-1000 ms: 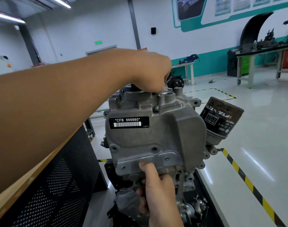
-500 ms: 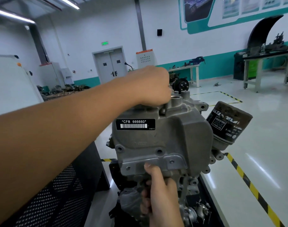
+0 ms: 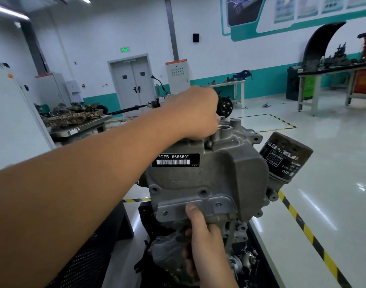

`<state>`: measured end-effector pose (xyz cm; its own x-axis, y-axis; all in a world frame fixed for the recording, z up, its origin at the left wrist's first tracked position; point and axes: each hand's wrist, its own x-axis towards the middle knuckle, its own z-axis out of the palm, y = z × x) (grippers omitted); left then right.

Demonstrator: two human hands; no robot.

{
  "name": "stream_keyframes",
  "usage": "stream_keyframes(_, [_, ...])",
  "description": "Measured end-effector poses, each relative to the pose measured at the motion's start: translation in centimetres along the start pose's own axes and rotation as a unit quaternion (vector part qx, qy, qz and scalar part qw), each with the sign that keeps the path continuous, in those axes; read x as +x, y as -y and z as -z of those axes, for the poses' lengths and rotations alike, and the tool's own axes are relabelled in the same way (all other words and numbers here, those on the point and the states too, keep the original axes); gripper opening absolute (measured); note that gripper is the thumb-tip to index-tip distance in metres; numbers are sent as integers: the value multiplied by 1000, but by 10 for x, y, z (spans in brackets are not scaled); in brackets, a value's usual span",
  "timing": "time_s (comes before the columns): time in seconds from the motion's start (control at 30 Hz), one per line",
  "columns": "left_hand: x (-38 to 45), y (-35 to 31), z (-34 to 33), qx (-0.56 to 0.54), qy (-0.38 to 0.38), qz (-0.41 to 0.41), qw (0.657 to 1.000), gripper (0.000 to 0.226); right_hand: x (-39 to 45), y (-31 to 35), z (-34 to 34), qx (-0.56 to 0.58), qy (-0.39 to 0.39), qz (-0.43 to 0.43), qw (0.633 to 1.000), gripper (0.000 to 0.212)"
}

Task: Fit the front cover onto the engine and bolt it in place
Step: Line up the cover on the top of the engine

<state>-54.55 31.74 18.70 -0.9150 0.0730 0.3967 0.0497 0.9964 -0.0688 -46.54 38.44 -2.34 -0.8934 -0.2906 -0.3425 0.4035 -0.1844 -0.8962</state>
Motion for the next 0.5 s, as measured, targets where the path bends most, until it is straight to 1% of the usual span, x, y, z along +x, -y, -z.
stream_keyframes(0.03, [-1, -1, 0, 1, -4, 1, 1000, 26, -5, 1, 3, -59, 1, 17, 998, 98])
stream_keyframes(0.07, [-2, -1, 1, 2, -7, 3, 1000, 27, -11, 1, 8, -125, -3, 40, 991, 97])
stream_keyframes(0.1, [-4, -1, 1, 4, -13, 4, 1000, 27, -16, 0, 15, -185, -21, 75, 980, 85])
stream_keyframes(0.13, [-5, -1, 1, 5, -24, 5, 1000, 29, -21, -1, 24, -224, -73, 129, 963, 70])
stream_keyframes(0.17, [-5, -1, 0, 5, -33, 8, 999, 31, -29, 2, 34, -233, -145, 205, 939, 56])
stream_keyframes(0.2, [-5, -1, -1, 2, -37, 12, 999, 33, -40, 14, 44, -214, -206, 301, 906, 44])
stream_keyframes(0.23, [-5, -1, -2, -2, -37, 13, 999, 33, -50, 32, 52, -177, -246, 404, 863, 35])
stream_keyframes(0.27, [-5, -1, -2, -8, -35, 16, 999, 33, -56, 57, 58, -142, -264, 493, 817, 29])
stream_keyframes(0.3, [-6, -1, -2, -12, -34, 17, 999, 32, -58, 86, 63, -131, -267, 544, 784, 25])
stream_keyframes(0.33, [-7, -2, -1, -13, -36, 18, 999, 32, -56, 119, 64, -144, -259, 573, 764, 24])
stream_keyframes(0.37, [-8, -3, 1, -12, -42, 15, 999, 33, -49, 153, 60, -192, -244, 577, 755, 23])
stream_keyframes(0.4, [-9, -3, 2, -12, -47, 14, 999, 34, -38, 183, 54, -261, -210, 566, 753, 21])
stream_keyframes(0.43, [-10, -3, 4, -13, -50, 13, 999, 35, -28, 205, 48, -325, -157, 544, 758, 14])
stream_keyframes(0.47, [-11, -3, 6, -18, -48, 13, 999, 35, -16, 220, 41, -369, -85, 511, 772, 5])
stream_keyframes(0.5, [-12, -2, 7, -25, -44, 14, 999, 30, -3, 228, 36, -390, -13, 477, 788, 13])
